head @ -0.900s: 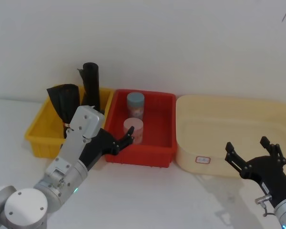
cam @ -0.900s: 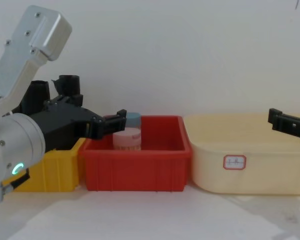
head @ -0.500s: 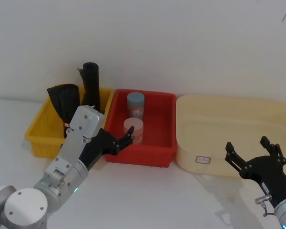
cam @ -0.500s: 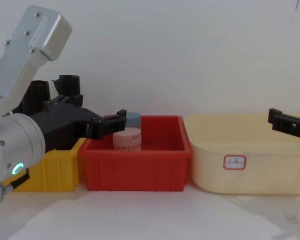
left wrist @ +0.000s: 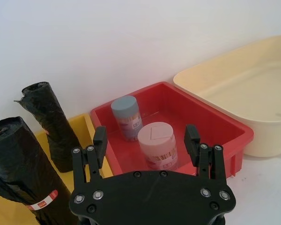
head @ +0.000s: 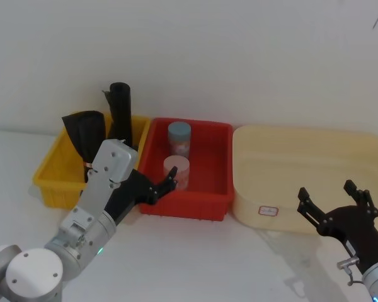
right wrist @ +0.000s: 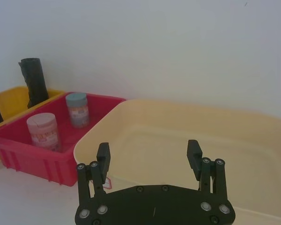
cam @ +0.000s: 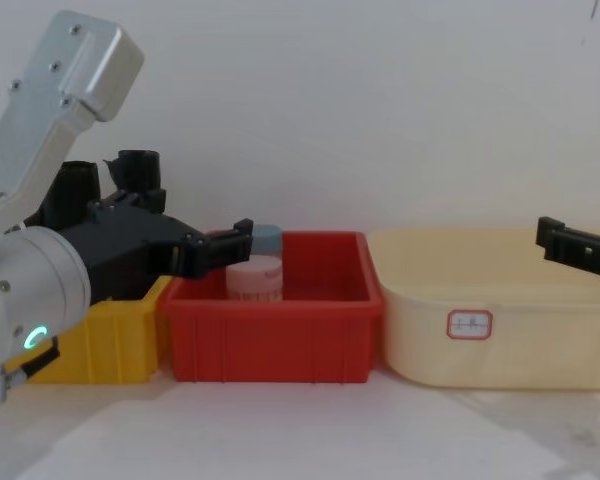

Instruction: Pick up the garbage bag with the one hand and transfer it to the other hand.

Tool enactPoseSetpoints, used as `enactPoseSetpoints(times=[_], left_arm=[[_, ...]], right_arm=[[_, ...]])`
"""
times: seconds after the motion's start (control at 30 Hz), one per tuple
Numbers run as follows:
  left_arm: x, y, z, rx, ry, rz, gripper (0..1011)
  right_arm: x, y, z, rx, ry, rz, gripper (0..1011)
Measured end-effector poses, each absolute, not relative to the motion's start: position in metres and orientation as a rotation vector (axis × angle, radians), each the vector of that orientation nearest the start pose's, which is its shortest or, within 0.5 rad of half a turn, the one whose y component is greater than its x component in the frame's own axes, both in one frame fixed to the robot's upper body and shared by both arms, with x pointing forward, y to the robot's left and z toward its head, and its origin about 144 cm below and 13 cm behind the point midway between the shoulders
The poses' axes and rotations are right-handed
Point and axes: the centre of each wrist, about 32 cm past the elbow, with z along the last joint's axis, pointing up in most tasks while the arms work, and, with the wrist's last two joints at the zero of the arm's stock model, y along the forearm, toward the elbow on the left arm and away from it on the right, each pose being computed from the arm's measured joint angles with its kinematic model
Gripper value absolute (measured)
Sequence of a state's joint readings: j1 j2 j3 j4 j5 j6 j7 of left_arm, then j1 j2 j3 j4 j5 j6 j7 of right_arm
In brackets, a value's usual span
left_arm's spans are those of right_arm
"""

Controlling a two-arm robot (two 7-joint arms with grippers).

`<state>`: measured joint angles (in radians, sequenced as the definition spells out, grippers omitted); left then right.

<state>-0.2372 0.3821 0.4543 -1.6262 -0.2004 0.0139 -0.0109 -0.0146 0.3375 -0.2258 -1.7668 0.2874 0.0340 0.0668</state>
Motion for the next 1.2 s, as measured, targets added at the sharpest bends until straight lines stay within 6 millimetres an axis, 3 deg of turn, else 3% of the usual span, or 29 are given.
enactPoseSetpoints(times=[1.2], left_arm=[[0.4920, 0.1984, 1.2044, 0.061, -0.267, 1.124, 1001]], right_arm=[[0.4433, -0.2371, 1.1887, 0.026, -0.075, -1.229, 1001]])
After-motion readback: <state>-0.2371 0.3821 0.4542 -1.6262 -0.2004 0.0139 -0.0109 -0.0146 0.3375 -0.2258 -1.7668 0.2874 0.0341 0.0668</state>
